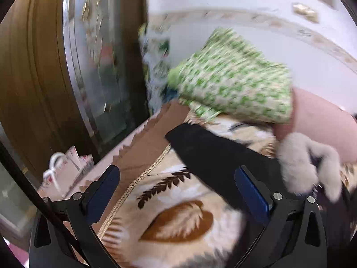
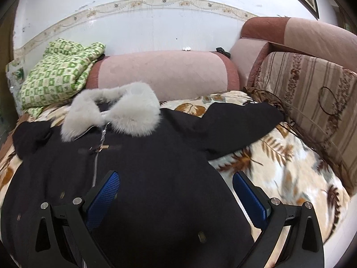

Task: Fold large clothes

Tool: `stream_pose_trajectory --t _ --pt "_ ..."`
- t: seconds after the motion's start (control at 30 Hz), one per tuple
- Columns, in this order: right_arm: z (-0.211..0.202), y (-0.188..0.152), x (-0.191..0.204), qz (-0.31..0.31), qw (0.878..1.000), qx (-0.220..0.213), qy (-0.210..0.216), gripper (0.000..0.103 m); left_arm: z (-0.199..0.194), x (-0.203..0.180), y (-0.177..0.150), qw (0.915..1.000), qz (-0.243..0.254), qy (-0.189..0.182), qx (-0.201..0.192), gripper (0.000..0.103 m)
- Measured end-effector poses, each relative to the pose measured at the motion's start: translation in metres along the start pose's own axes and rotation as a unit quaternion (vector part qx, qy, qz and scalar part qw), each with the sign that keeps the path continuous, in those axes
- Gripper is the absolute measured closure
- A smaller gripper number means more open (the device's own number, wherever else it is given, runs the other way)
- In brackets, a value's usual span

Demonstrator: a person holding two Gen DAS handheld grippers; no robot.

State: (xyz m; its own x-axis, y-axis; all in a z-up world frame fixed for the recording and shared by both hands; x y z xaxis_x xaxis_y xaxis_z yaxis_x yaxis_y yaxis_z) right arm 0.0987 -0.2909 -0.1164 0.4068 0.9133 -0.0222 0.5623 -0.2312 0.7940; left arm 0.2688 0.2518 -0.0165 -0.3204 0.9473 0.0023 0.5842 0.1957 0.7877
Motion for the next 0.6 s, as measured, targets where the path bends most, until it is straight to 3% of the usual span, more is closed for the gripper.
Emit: stream_pose_trajectory --t 0.1,0.2,0.37,0.47,0.6 --pt "0.027 0.004 0.002 0.011 1.000 0.017 0.006 0.001 0.071 0.010 0.012 0.9981 -0.035 0.013 0.049 0.000" --pt "0.041 -0.002 -0.001 0.019 1.000 0.006 0.019 0.001 0.126 0.018 0.014 0.9946 -0.064 0.021 0.080 0.002" --pt "0.069 -0.016 -0.004 0.022 0.998 0.043 0.033 0.001 0.218 0.021 0.009 0.9791 -0.138 -0.016 0.149 0.014" --pt "0.080 -0.020 -0.005 0.025 0.997 0.062 0.039 0.001 0.267 0.018 0.000 0.9657 -0.175 -0.036 0.189 0.024" --pt "0.092 -0.025 -0.007 0.032 0.995 0.087 0.043 0.001 0.303 0.012 -0.004 0.9563 -0.204 -0.054 0.202 0.030"
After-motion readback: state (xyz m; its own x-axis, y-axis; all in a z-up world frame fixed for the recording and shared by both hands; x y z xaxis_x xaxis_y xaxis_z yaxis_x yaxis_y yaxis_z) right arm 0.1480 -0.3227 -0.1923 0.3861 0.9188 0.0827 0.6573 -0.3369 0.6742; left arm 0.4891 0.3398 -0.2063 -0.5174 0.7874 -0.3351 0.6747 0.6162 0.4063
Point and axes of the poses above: each gripper's, at about its wrist camera, not at the fingertips, and z roughly the way its jaws point, x to its left, y to its top, the point moved 4 cm from there along z, roughly the way its jaws point
